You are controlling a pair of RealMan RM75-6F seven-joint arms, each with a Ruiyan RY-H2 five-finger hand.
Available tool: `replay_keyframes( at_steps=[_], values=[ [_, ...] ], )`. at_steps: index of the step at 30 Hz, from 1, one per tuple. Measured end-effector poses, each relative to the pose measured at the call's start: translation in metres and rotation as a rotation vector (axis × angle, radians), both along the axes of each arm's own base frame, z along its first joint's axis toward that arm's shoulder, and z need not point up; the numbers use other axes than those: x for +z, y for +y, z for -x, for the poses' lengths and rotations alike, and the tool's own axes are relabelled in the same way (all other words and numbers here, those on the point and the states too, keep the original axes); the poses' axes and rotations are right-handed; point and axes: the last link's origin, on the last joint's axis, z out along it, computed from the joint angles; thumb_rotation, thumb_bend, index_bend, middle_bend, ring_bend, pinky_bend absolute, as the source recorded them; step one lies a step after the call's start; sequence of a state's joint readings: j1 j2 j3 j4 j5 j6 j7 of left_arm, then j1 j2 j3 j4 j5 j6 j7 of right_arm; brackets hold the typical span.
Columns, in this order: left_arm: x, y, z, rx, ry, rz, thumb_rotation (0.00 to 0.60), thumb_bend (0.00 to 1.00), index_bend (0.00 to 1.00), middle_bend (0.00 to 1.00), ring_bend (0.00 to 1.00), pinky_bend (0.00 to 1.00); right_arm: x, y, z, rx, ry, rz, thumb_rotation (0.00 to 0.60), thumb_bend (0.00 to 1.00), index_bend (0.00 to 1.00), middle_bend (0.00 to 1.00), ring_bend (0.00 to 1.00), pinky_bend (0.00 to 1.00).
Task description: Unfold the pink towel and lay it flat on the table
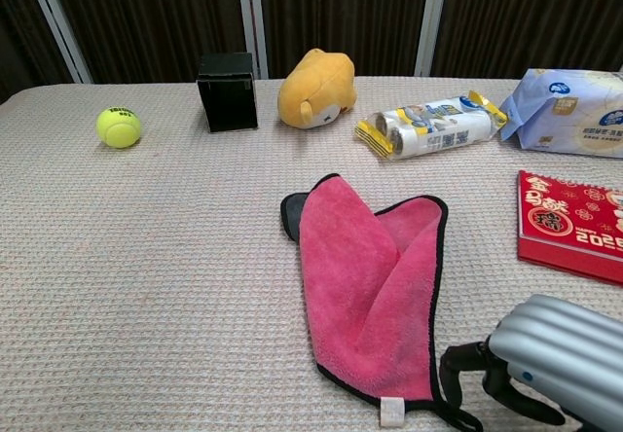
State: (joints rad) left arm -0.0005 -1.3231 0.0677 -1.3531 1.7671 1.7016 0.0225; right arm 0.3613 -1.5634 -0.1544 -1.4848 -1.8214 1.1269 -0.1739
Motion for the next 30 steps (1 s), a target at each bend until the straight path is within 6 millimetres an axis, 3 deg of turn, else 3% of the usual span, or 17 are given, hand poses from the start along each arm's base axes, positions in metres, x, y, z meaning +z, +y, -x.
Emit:
replay_keyframes(
  at_steps=[15,30],
  values=[
    [0.004,0.002,0.002,0.01,-0.002,-0.016,0.6,0.0,0.0,0.0,0.0,0.0,-0.012,0.0,-0.006,-0.023,-0.02,0.013,0.6,0.32,0.48,0.9,0.98,0.87],
    [0.004,0.002,0.002,0.01,-0.008,-0.014,0.6,0.0,0.0,0.0,0.0,0.0,-0.015,0.0,-0.01,-0.027,-0.037,0.028,0.6,0.52,0.57,0.9,0.98,0.87]
  ],
)
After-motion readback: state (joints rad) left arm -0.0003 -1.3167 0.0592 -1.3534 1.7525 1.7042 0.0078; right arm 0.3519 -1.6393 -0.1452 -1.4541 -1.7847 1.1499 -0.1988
